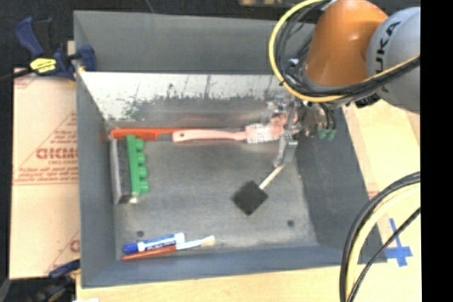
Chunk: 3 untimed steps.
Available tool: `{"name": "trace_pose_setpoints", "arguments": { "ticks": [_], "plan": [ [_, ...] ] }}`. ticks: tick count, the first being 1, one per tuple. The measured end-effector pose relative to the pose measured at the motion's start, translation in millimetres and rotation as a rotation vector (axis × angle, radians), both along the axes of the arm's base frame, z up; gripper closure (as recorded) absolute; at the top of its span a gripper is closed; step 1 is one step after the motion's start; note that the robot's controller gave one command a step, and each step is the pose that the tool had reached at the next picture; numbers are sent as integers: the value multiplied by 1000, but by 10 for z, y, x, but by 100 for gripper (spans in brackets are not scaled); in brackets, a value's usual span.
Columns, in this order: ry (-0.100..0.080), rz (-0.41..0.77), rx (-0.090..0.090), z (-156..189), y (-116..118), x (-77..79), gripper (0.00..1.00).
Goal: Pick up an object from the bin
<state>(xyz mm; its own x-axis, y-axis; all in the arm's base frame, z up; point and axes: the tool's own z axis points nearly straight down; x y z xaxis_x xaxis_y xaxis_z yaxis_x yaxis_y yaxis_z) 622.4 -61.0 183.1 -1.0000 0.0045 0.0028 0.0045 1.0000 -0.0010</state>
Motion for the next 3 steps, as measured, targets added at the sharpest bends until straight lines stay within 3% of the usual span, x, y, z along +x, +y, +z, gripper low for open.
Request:
{"name": "trace_pose_setpoints", "arguments": {
  "ticks": [1, 2, 3],
  "plan": [
    [-8, 2, -1, 38, 2, 20, 0],
    [-7, 130, 0, -1151, 658, 317, 0],
    [-24, 110, -4, -462, 909, 341, 0]
  ]
}}
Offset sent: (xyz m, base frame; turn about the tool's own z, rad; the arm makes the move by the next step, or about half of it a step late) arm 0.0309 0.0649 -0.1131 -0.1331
